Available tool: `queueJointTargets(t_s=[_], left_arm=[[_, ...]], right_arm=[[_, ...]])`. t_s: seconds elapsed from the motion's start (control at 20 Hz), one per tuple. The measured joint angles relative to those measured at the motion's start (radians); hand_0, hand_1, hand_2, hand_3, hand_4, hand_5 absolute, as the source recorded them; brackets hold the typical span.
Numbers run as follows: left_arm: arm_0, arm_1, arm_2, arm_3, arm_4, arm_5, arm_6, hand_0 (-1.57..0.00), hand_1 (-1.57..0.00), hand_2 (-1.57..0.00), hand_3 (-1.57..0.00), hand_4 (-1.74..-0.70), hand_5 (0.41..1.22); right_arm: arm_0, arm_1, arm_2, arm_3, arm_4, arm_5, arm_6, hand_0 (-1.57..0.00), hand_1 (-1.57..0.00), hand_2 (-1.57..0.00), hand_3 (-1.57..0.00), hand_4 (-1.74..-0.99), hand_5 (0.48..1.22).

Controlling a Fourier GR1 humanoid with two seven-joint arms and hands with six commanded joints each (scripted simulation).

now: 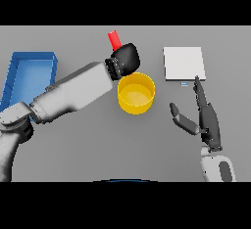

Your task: Pick up the red beaker and tilt it to pour out 1 green nut into yellow bowl. Pick up the yellow bowl and place it on the metallic measuring scale.

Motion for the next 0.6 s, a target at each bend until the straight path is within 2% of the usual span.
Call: queueJointTargets(t_s=[0.2, 0.25, 0.35, 0.4, 0.6], left_arm=[[-0.053, -0.029, -0.092, 0.048, -0.052, 0.012, -0.009, -1.57, -1.57, -1.57, -1.57, -1.73, 1.221], [-0.068, -0.039, -0.109, 0.063, -0.061, 0.022, -0.008, -1.57, -1.57, -1.57, -1.57, -1.73, 1.221], [-0.083, -0.061, -0.144, 0.077, -0.072, 0.015, -0.009, -1.57, -1.57, -1.57, -1.57, -1.73, 1.221], [-0.097, -0.058, -0.161, 0.077, -0.076, 0.017, -0.02, -1.57, -1.57, -1.57, -1.57, -1.73, 1.221], [-0.133, -0.082, -0.22, 0.091, -0.094, 0.025, -0.019, -1.57, -1.57, -1.57, -1.57, -1.72, 1.221]], right_arm=[[-0.012, 0.001, 0.004, -0.003, 0.006, -0.002, 0.007, 0.0, 0.0, 0.0, 0.0, -1.153, 0.627], [-0.026, -0.001, 0.002, 0.009, 0.017, -0.01, 0.025, 0.0, 0.0, 0.0, 0.0, -1.157, 0.629], [-0.009, -0.01, 0.006, -0.001, 0.028, -0.009, 0.002, 0.0, 0.0, 0.0, 0.0, -1.161, 0.634], [-0.019, -0.005, 0.004, 0.013, 0.024, -0.01, 0.013, 0.0, 0.0, 0.0, 0.0, -1.16, 0.635], [0.009, -0.002, 0.008, -0.006, 0.029, -0.016, -0.007, 0.0, 0.0, 0.0, 0.0, -1.154, 0.635]])
